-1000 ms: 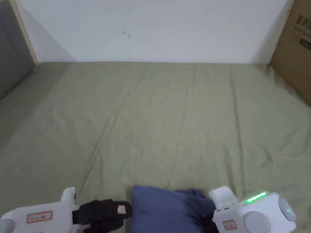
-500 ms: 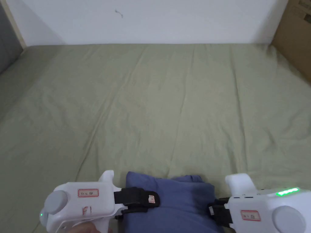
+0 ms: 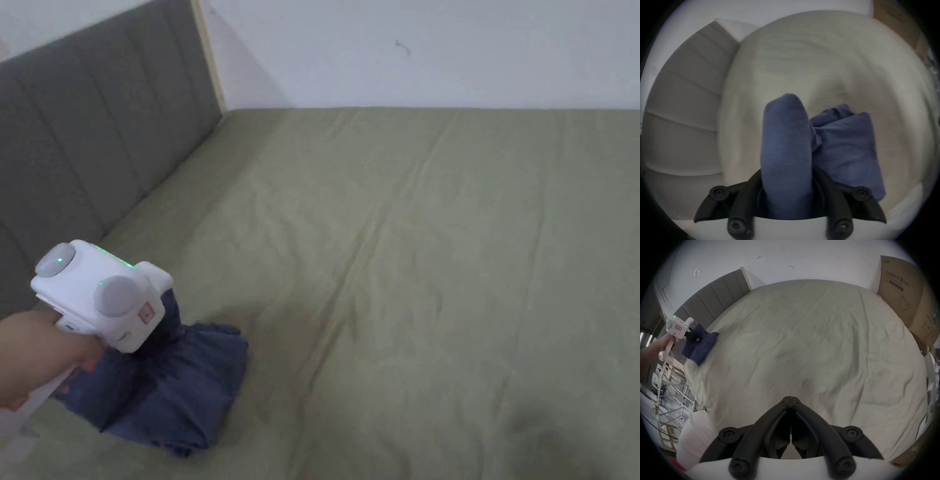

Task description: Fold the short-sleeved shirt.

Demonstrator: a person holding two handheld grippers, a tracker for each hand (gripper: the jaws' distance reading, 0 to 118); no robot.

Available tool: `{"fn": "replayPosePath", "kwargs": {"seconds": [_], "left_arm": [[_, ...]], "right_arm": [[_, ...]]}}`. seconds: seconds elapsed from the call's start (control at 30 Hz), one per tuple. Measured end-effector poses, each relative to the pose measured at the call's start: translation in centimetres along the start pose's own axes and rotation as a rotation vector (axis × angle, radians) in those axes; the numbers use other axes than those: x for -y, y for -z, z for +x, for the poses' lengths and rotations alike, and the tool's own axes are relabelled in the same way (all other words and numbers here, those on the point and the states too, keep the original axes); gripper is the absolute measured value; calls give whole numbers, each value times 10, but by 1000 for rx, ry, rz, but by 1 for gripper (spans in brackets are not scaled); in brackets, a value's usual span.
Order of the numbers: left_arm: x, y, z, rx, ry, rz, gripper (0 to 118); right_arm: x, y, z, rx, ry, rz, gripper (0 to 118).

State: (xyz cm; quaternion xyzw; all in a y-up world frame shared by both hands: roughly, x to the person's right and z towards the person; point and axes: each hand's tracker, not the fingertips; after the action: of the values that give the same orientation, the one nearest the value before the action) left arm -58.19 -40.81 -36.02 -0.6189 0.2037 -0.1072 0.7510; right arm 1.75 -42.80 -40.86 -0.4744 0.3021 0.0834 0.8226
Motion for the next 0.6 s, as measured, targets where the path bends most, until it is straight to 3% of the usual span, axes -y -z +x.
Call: {"fn": "replayPosePath", "kwargs": {"seconds": [0.1,0.13,0.2,0.23,0.3,0.37,0.4,0.43,0.47,0.5,0.53,0.57,0.6], "left_arm": [[9,28,-34,-153,-50,-6,109],[12,33,-43,-184,-75,7,115],[18,29,-60,-146,-134,63,115],[32,3,-37,-121,-181,89,115],[42,-19,-26,30,-292,173,114],[52,-49,4,288,-425,294,105],[60,-63,22,422,-478,358,82],[71,-78,45,531,-510,428,82],[81,-92,67,569,-522,498,74],[87,-113,101,599,-528,568,53],[95,-128,127,608,-498,615,19],[106,-140,153,582,-494,671,0],[113,-151,175,621,-453,733,0]], "right_arm": [[0,1,1,22,13,-16,1],[1,0,2,24,20,-19,1],[3,-3,5,29,30,-15,1],[4,-6,6,35,32,-9,1],[5,-13,7,50,38,20,1],[5,-21,7,58,47,48,1],[4,-25,7,61,54,63,1],[4,-30,6,61,62,78,1],[4,-36,5,59,68,87,1],[4,-42,4,57,76,100,1],[4,-49,3,52,82,115,1],[3,-56,1,49,86,130,1],[3,-65,0,45,89,146,1]]}}
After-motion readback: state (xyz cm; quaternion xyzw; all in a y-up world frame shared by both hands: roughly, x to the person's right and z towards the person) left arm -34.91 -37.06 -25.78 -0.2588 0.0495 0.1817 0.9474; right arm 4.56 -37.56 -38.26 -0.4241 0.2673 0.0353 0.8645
